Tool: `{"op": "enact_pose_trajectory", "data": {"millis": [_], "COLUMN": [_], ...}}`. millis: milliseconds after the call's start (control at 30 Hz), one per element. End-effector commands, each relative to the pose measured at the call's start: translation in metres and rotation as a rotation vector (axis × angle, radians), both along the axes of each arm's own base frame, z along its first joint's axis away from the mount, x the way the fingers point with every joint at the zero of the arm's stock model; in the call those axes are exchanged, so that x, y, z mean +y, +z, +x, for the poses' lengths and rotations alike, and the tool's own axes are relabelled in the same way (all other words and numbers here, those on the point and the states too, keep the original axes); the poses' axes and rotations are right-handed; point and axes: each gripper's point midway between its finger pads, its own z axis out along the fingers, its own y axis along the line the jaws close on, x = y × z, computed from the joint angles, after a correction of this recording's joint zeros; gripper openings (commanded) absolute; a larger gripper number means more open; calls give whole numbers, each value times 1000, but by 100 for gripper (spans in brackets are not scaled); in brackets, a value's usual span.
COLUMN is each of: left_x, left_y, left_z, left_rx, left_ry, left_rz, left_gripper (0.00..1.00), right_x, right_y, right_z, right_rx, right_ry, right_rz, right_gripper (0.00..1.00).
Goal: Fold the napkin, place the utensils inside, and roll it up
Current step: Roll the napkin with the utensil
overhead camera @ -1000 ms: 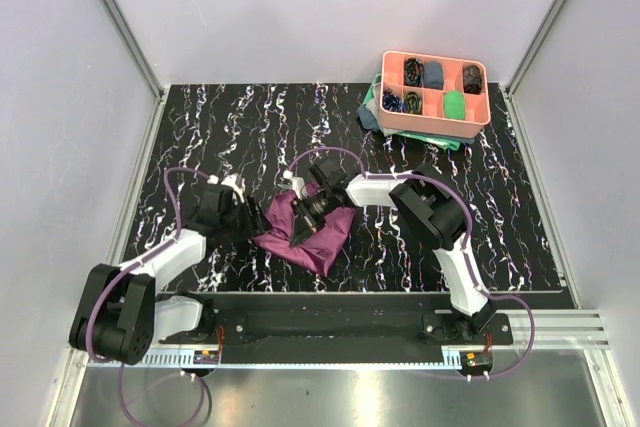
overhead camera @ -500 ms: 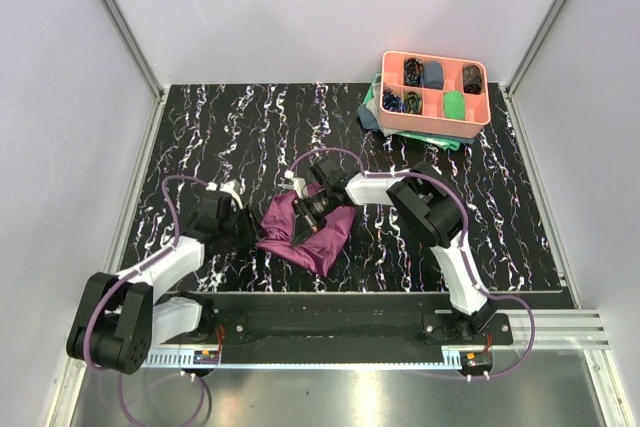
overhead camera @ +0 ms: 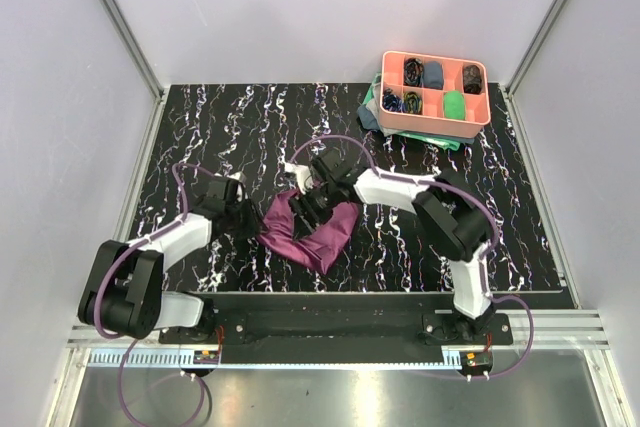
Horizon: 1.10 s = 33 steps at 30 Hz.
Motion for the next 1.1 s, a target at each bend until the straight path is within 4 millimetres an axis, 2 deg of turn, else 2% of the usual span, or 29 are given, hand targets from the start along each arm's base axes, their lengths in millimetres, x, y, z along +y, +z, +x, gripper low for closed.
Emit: {"op": "enact_pose_trajectory", "data": {"millis": [0,33,67,100,133,167,200,300,433,600,700,767,900,1000,1033,1067], "left_x": [7,5,4,3,3,2,2,0,0,1,0,0,0,1,2,4], "left_y": [-13,-13,-14,-15,-15,-15,-16,-15,-15,-15,-13,-12,-7,0,2,5], "left_z": [-8,-9,-9,-8,-8,-9,-9,-9,-10,-10,-9,-9,-7,-4,-4,-4], "left_rx": [81,88,94,101,107,111,115,118,123,122,118,111,91,61,56,43], "left_ry": [-11,-20,-27,-33,-38,-44,-48,-55,-58,-57,-58,-63,-60,-49,-40,-34], "left_rz": [51,45,44,41,40,39,40,36,35,36,34,30,28,27,33,37], "left_gripper": [24,24,24,24,24,24,24,24,24,24,25,27,34,52,62,67], "right_x": [4,8,10,21,20,24,31,41,43,42,42,41,31,28,25,24], "right_y": [23,25,23,32,32,30,39,35,8,-10,-20,-28,-43,-51,-55,-56], "right_z": [17,14,1,2,5,-5,1,-9,-1,4,3,5,-9,-29,-35,-39], "right_rx": [-485,-561,-630,-698,-752,-793,-861,-935,-961,-961,-930,-888,-747,-596,-545,-509], "right_ry": [-22,-19,13,5,-22,5,-29,10,29,46,61,56,95,133,125,128], "right_rz": [-119,-124,-126,-85,-104,-103,-81,-75,-159,-212,-232,-242,-250,-207,-203,-190], "right_gripper": [72,74,78,78,78,79,79,81,82,82,79,70,55,47,46,44]}}
